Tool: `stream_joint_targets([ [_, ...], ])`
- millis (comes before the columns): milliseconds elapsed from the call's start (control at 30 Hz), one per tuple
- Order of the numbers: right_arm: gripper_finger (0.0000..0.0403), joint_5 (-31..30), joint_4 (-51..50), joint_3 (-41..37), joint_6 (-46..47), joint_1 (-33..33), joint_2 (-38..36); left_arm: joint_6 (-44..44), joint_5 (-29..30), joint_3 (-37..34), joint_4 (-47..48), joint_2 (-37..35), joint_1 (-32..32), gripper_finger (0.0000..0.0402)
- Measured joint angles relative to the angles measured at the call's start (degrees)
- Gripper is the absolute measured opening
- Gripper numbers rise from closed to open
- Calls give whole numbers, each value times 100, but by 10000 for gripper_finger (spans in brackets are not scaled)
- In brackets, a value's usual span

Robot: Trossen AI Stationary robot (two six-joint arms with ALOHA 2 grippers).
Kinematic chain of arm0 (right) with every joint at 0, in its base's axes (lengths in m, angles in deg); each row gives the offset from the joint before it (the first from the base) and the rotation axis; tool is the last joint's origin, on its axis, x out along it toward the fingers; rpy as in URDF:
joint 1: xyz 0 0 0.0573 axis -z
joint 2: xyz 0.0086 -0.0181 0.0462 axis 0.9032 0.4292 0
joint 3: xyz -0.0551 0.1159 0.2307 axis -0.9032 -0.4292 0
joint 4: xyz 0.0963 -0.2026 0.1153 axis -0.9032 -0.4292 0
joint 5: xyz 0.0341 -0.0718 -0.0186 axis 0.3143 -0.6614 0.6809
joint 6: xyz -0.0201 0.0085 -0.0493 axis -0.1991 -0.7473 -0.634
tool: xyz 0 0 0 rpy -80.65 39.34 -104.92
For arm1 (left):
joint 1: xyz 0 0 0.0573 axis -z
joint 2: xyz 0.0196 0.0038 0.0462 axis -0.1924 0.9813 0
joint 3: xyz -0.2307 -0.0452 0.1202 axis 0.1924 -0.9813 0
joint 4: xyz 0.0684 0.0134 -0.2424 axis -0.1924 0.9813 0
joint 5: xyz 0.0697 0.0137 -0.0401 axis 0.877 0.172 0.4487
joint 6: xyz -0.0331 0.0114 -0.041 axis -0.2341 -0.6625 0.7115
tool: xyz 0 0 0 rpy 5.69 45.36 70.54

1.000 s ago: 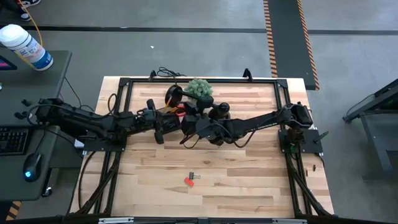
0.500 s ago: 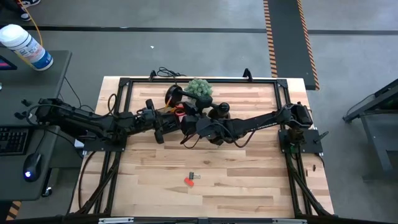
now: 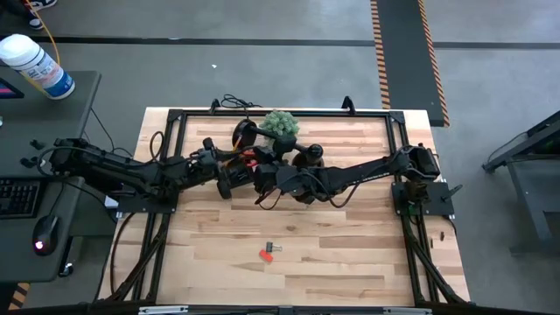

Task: Pick and place office supplies into organizer
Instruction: Put the black scissors into the black desk organizer

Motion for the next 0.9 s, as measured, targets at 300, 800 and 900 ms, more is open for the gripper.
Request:
stream_joint_targets([
  [300, 12, 195, 156, 0, -39, 33, 2, 0, -185, 0, -76, 0, -2, 171],
  [800, 10, 183, 101, 0, -72, 33, 2, -166, -95, 2, -70, -1, -3, 19],
  [900, 10, 214, 86, 0, -63, 33, 2, -190, -28, 2, -61, 0, 0, 26],
])
